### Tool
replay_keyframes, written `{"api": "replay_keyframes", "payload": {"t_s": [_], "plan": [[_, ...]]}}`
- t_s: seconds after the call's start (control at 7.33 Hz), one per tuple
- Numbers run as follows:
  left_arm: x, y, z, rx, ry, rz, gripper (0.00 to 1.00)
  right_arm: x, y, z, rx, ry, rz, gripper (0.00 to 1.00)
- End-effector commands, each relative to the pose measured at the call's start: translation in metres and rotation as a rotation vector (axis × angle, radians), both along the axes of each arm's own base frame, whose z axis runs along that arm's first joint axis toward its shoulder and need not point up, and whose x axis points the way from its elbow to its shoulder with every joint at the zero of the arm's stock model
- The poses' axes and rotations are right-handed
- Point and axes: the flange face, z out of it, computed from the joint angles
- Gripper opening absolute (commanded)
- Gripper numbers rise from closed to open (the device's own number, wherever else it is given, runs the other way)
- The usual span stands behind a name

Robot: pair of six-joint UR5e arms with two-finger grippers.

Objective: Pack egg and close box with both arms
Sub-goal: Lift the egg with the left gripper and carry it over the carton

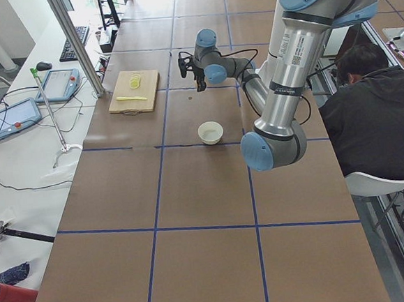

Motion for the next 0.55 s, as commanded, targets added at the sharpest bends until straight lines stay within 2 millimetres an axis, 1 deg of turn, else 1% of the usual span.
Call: {"api": "replay_keyframes", "payload": {"t_s": [0.0, 0.14, 0.27, 0.41], "plan": [[0.052, 0.018, -0.024, -0.098, 0.304, 0.015, 0.0, 0.0, -0.001, -0.001, 0.003, 0.0, 0.0, 1.0], [0.092, 0.027, -0.031, -0.106, 0.3, 0.045, 0.0, 0.0, -0.002, 0.0, 0.0, 0.002, 0.0, 1.0], [0.134, 0.052, -0.046, -0.092, 0.31, 0.035, 0.0, 0.0, -0.002, -0.001, 0.002, 0.002, 0.001, 1.0], [0.177, 0.056, -0.066, -0.079, 0.31, -0.017, 0.0, 0.0, -0.002, -0.002, 0.003, 0.002, 0.001, 1.0]]}}
